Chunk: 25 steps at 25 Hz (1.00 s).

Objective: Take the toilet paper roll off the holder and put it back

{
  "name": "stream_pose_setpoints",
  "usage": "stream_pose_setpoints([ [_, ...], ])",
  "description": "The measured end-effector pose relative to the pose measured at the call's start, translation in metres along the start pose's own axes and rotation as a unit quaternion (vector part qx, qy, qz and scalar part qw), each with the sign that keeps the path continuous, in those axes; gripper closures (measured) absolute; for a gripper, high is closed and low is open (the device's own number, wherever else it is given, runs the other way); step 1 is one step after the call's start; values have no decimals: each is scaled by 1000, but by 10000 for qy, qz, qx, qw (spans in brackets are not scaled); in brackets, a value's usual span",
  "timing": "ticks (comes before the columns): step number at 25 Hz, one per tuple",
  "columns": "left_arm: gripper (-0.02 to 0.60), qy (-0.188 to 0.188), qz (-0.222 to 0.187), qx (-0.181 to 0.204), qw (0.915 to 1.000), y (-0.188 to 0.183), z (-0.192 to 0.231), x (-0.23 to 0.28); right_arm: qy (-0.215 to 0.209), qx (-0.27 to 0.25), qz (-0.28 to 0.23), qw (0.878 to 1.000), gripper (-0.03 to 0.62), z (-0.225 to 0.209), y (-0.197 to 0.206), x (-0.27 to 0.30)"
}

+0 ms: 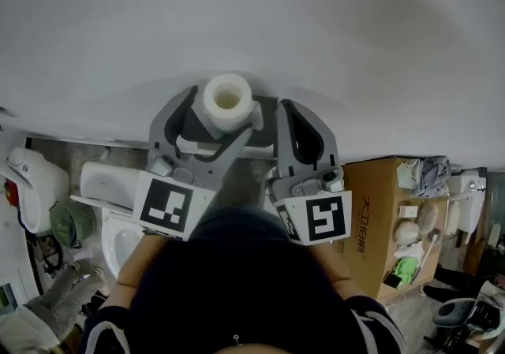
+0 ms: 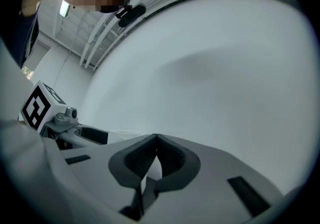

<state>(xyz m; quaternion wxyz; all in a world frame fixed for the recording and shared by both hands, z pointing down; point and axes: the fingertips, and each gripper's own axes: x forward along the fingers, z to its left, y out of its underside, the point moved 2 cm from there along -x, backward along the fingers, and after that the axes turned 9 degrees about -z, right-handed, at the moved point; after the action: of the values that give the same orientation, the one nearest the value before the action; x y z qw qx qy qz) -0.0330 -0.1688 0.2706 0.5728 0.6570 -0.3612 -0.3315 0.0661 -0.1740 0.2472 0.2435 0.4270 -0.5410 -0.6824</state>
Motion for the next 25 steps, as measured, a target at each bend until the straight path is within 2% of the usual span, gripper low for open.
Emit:
stream_pose_setpoints([
  [4,202,-299,114,32,9995,-1,-2,2,-113,103,-62,9999,578,-2,1,-4],
  [8,202,-575,211,-133,9980,-1,-1,5,-199,174,-156,9995,577,-4,0,-6],
  [13,202,-807,243,-1,9964,1,-4,11,-274,240,-210,9991,578,-8,1,-8],
  [25,203,-1417,401,-2,9891,7,1,23,-320,361,-252,9985,577,-22,4,-10],
])
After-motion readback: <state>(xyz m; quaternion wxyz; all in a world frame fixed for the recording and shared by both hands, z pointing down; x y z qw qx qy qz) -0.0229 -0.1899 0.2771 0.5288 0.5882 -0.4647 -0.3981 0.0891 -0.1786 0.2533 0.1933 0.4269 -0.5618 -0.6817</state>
